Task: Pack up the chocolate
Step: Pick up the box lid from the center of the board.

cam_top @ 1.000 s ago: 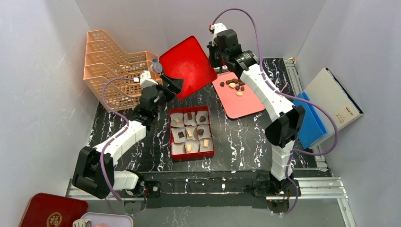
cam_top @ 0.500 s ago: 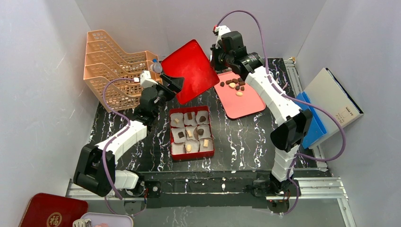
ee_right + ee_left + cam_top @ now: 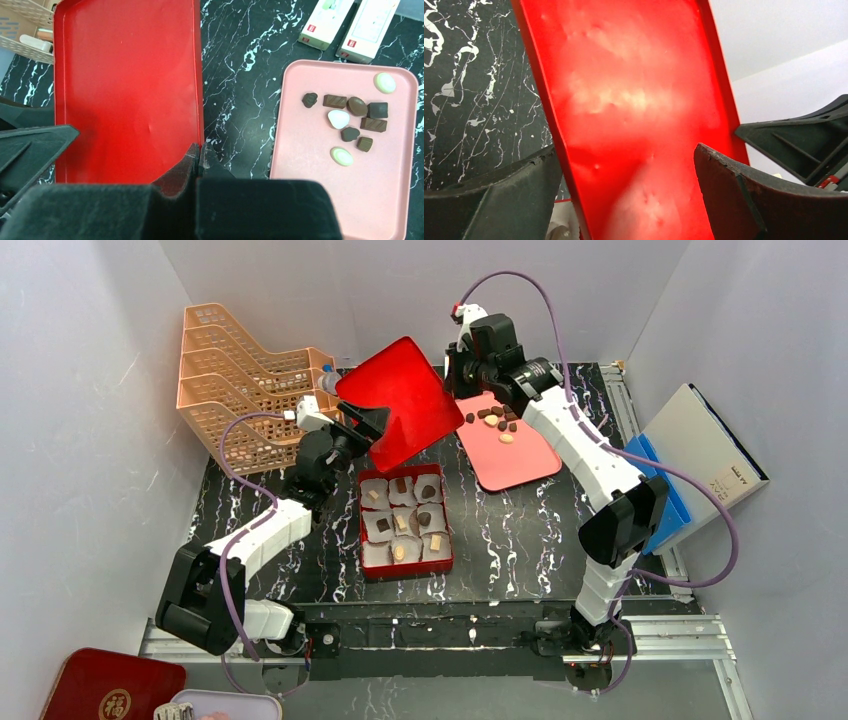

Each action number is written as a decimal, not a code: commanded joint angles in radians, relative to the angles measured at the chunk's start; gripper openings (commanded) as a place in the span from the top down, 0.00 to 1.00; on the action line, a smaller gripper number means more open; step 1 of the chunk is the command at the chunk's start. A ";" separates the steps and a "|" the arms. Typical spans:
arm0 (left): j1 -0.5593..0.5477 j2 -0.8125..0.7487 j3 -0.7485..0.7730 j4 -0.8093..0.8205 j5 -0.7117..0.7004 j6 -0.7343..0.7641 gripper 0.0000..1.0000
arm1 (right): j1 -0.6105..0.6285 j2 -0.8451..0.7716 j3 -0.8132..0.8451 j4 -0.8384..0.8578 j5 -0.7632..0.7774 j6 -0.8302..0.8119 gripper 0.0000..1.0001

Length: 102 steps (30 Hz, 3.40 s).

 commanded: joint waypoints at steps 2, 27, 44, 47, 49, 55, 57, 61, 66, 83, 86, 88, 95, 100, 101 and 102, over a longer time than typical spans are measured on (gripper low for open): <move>-0.002 -0.013 -0.007 0.046 -0.006 -0.010 0.02 | 0.008 -0.057 -0.019 0.082 -0.045 0.032 0.99; -0.001 -0.032 0.004 0.064 0.027 -0.009 1.00 | 0.011 0.003 -0.057 0.150 -0.051 0.032 0.99; -0.002 -0.079 0.123 -0.165 -0.011 0.041 1.00 | 0.012 -0.002 0.063 0.071 -0.030 0.014 0.46; 0.000 -0.082 0.179 -0.252 -0.016 0.009 1.00 | 0.011 -0.028 0.048 0.029 0.009 0.007 0.45; -0.001 -0.089 0.206 -0.318 -0.029 -0.036 1.00 | 0.011 -0.074 -0.004 0.023 0.044 -0.010 0.44; 0.000 -0.147 0.248 -0.489 -0.054 -0.230 1.00 | 0.011 -0.278 -0.259 0.141 0.119 -0.082 0.41; 0.000 -0.173 0.262 -0.546 -0.060 -0.281 1.00 | 0.011 -0.340 -0.359 0.209 0.149 -0.118 0.41; 0.000 -0.214 0.344 -0.758 -0.083 -0.336 1.00 | 0.010 -0.472 -0.574 0.367 0.223 -0.198 0.39; 0.000 -0.276 0.332 -0.853 -0.072 -0.547 1.00 | 0.011 -0.659 -0.739 0.445 0.197 -0.293 0.38; -0.006 -0.136 0.492 -1.051 0.096 -0.655 1.00 | 0.018 -0.851 -0.580 0.072 -0.306 -0.458 0.32; -0.007 -0.080 0.525 -1.056 0.171 -0.627 1.00 | 0.026 -0.849 -0.567 0.043 -0.349 -0.475 0.32; -0.008 -0.039 0.551 -1.056 0.222 -0.603 1.00 | 0.031 -0.839 -0.564 0.032 -0.373 -0.482 0.32; -0.010 0.068 0.642 -1.075 0.349 -0.527 1.00 | 0.034 -0.799 -0.538 -0.004 -0.408 -0.514 0.34; -0.011 0.148 0.701 -1.088 0.439 -0.491 1.00 | 0.037 -0.771 -0.535 -0.014 -0.402 -0.538 0.34; -0.011 0.156 0.709 -1.088 0.447 -0.488 1.00 | 0.037 -0.765 -0.535 -0.014 -0.402 -0.541 0.34; -0.012 0.165 0.717 -1.091 0.454 -0.483 1.00 | 0.039 -0.761 -0.536 -0.012 -0.403 -0.543 0.35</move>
